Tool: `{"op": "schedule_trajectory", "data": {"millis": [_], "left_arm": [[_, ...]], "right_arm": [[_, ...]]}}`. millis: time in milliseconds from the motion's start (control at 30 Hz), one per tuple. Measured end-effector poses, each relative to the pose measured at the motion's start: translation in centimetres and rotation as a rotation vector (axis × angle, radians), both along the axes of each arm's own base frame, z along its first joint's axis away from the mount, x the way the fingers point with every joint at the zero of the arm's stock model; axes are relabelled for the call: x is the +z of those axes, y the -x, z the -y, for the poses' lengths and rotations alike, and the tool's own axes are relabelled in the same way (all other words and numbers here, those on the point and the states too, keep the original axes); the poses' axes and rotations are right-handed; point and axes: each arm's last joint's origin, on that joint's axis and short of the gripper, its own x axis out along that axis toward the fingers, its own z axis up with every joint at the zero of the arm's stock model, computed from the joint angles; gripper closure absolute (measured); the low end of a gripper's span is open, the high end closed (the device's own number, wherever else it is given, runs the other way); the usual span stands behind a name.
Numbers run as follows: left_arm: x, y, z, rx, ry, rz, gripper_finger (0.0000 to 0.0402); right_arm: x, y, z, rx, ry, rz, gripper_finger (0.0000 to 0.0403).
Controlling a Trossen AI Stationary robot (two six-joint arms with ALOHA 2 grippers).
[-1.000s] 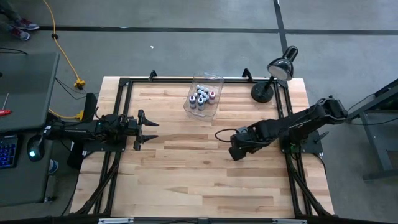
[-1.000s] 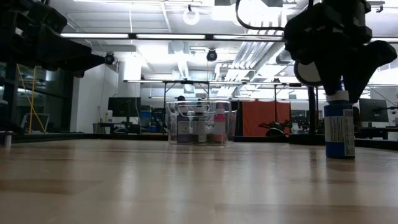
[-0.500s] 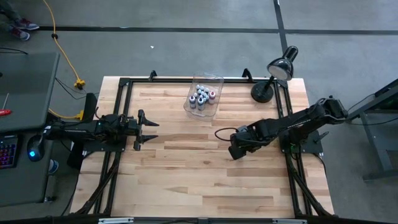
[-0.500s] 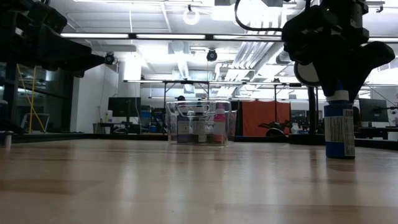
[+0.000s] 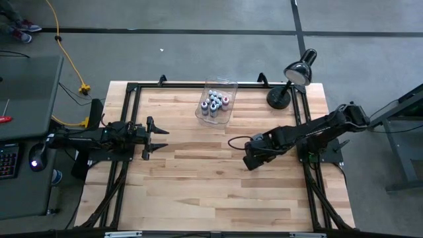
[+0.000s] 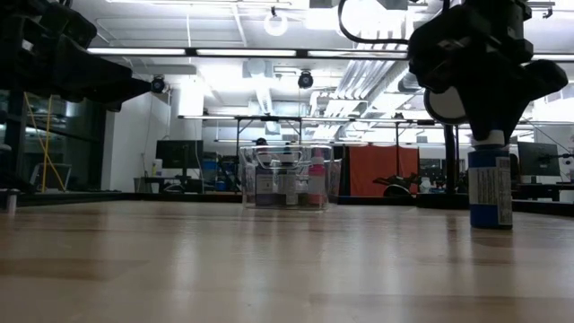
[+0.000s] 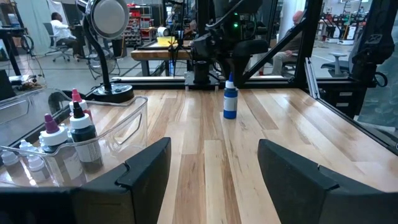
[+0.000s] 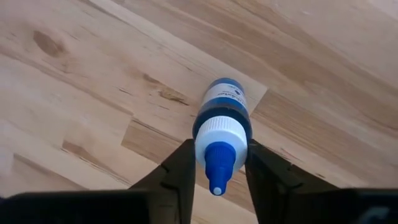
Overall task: Pick & Place food coloring
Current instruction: Put the big blue food coloring bottle into the transparent bin
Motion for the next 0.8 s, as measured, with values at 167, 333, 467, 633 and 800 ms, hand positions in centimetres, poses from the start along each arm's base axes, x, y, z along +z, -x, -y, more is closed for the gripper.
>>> {"op": "schedule_trajectory", "data": {"millis": [167, 333, 467, 633, 800], "left_arm": [[0.0, 0.0, 0.0, 0.0, 0.0, 0.0, 0.0163], [0.0, 0.0, 0.0, 0.0, 0.0, 0.0, 0.0163], [0.0, 0.0, 0.0, 0.0, 0.0, 0.0, 0.0163], [0.0, 0.0, 0.0, 0.0, 0.0, 0.0, 0.0163], [0.0, 0.0, 0.0, 0.0, 0.0, 0.0, 0.0163]], "right_arm": [[0.0, 0.0, 0.0, 0.046, -0.016, 0.004, 0.0296], [0.9, -0.2, -0.1, 0.089, -0.017, 0.032, 0.0296], [2.8, -0.4, 0.0, 0.134, 0.001, 0.032, 0.0296], [6.8, -0.6, 0.1, 0.196, 0.015, 0.054, 0.0296], [12.1, -0.3, 0.3, 0.261, 0.035, 0.119, 0.0296]]}}
